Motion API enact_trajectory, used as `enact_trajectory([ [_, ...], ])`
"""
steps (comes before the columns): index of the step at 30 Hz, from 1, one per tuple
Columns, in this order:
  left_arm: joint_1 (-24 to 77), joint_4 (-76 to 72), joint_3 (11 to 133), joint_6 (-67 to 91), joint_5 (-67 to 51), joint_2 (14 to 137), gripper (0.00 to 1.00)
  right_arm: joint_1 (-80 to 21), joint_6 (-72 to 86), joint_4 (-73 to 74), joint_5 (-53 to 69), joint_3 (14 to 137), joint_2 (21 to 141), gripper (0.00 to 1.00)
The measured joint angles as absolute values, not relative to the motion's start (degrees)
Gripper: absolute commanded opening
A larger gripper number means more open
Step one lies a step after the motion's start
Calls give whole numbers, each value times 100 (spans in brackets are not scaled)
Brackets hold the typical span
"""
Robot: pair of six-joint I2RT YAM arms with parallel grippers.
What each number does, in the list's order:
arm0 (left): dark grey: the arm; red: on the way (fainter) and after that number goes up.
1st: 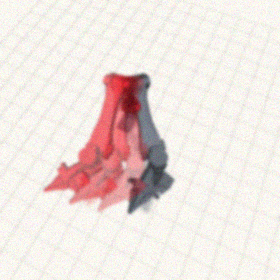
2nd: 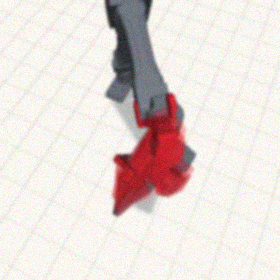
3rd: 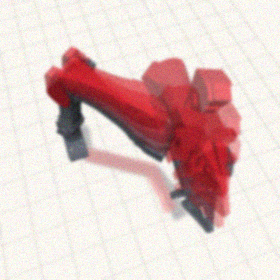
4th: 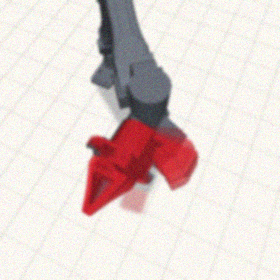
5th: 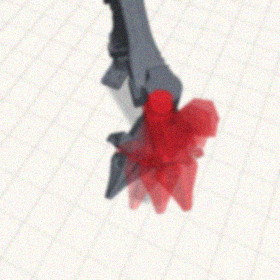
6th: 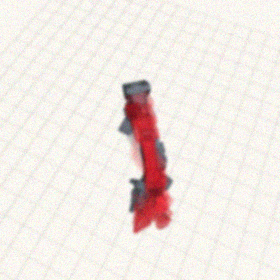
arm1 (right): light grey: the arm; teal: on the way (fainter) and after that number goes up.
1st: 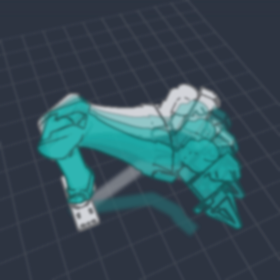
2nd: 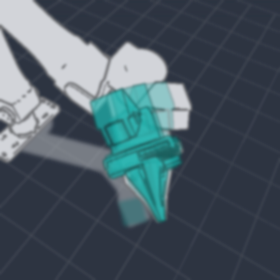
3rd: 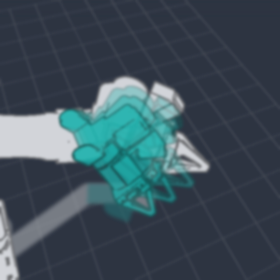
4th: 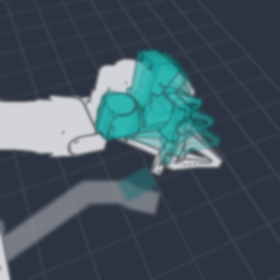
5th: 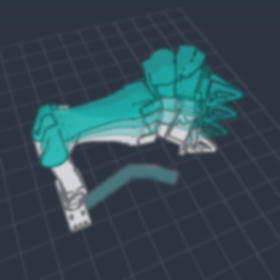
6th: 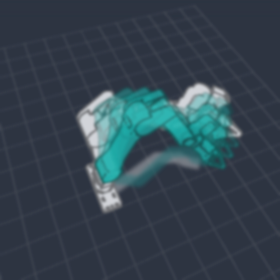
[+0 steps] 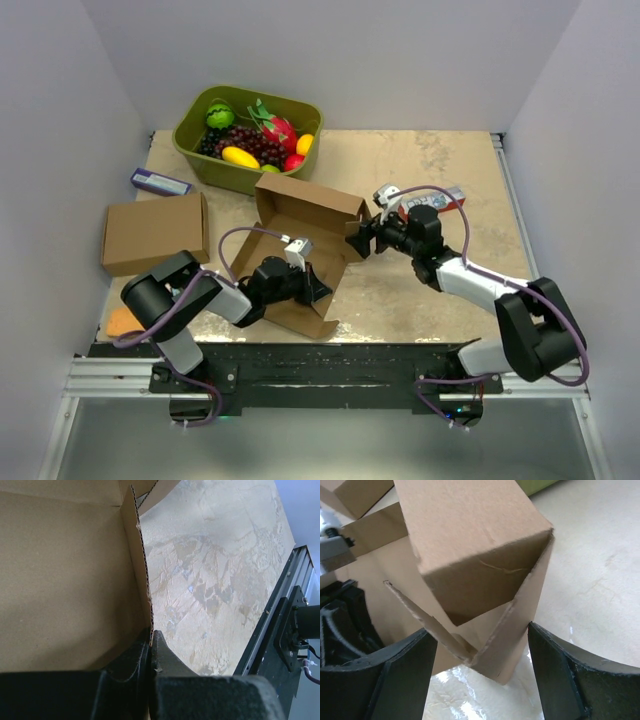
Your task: Fold the paper box
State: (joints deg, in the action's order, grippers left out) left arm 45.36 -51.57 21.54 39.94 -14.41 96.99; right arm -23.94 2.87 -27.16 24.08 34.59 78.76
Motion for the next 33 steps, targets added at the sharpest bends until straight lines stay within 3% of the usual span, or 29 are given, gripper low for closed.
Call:
enact_trajectory([
  [7,4536,-5175,2191,3997,-1448,9745,0,-2565,340,-3131,1839,3494,8239,73],
  [13,4536,-5186,2209,3997,-1441,9769,0,-2663,462,-3555,1431,3494,8510,57],
  [20,4504,-5223,2274,3997,-1431,9845,0,-2786,558,-3833,1048,3586,8748,48],
  [33,4541,-5234,2443,4003,-1411,9972,0,-3162,917,-3723,-294,3883,8965,42],
])
